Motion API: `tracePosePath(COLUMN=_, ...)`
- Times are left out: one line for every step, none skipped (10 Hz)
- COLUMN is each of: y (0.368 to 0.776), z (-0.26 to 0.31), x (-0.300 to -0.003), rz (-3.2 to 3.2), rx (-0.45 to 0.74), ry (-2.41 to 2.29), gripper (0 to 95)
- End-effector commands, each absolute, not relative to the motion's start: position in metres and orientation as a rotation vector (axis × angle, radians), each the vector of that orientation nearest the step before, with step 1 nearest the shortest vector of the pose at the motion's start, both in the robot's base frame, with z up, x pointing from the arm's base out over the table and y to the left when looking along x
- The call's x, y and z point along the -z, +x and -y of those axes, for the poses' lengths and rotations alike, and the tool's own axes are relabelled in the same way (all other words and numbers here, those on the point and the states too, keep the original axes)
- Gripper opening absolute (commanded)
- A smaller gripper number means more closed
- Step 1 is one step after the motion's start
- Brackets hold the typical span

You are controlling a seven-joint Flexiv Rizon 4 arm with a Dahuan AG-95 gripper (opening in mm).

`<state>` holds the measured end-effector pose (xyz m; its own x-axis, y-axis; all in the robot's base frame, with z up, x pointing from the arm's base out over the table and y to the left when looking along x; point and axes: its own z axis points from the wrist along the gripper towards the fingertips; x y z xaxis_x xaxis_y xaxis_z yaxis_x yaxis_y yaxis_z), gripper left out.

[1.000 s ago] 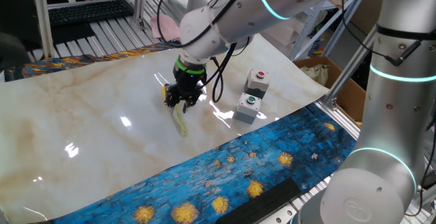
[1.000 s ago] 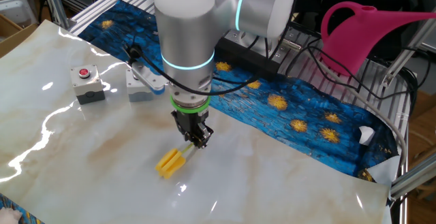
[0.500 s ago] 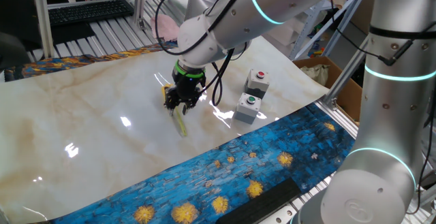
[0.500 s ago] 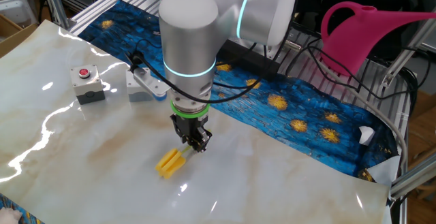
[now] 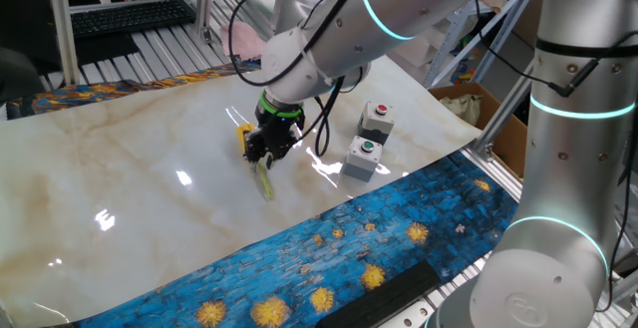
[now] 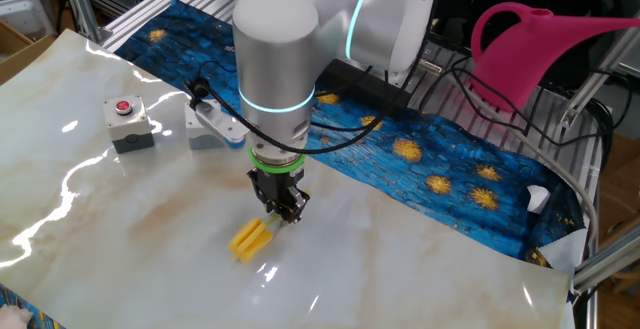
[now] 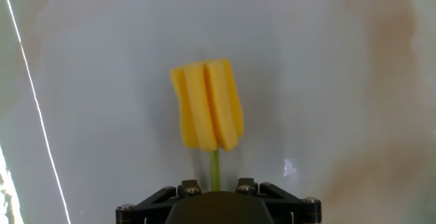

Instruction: Scrub the table with a brush

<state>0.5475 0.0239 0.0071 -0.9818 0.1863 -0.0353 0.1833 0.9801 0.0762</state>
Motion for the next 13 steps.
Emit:
tracePosePath(y=0.547, z=-0.023, x=-0.006, rz=-3.059, rx=-0.117, ry=0.289, gripper=0.0)
tracePosePath(y=0.548, z=-0.023, x=-0.006, rz=-3.057, rx=-0.117, ry=0.288, gripper=0.0)
tracePosePath(y=0.548, z=-0.023, x=-0.006, rz=-3.056, rx=-0.118, ry=0.289, gripper=0.0)
tracePosePath(y=0.548, z=-0.023, x=-0.006, rz=-3.049, rx=-0.122, ry=0.288, gripper=0.0)
tracePosePath(y=0.548, z=-0.023, x=-0.006, rz=-3.048, rx=-0.122, ry=0.288, gripper=0.0)
tracePosePath(y=0.548, z=-0.023, x=-0.007, rz=-3.05, rx=-0.122, ry=0.28, gripper=0.0)
tracePosePath(y=0.549, z=-0.022, x=-0.009, rz=-3.061, rx=-0.121, ry=0.27, gripper=0.0)
tracePosePath(y=0.551, z=-0.02, x=-0.012, rz=-3.065, rx=-0.12, ry=0.257, gripper=0.0)
tracePosePath(y=0.554, z=-0.013, x=-0.02, rz=-3.081, rx=-0.12, ry=0.221, gripper=0.0)
tracePosePath(y=0.555, z=-0.01, x=-0.025, rz=-3.09, rx=-0.126, ry=0.207, gripper=0.0)
tracePosePath(y=0.557, z=-0.006, x=-0.03, rz=-3.1, rx=-0.132, ry=0.19, gripper=0.0)
tracePosePath(y=0.559, z=0.003, x=-0.035, rz=-3.107, rx=-0.132, ry=0.143, gripper=0.0)
tracePosePath(y=0.562, z=0.013, x=-0.04, rz=-3.111, rx=-0.125, ry=0.093, gripper=0.0)
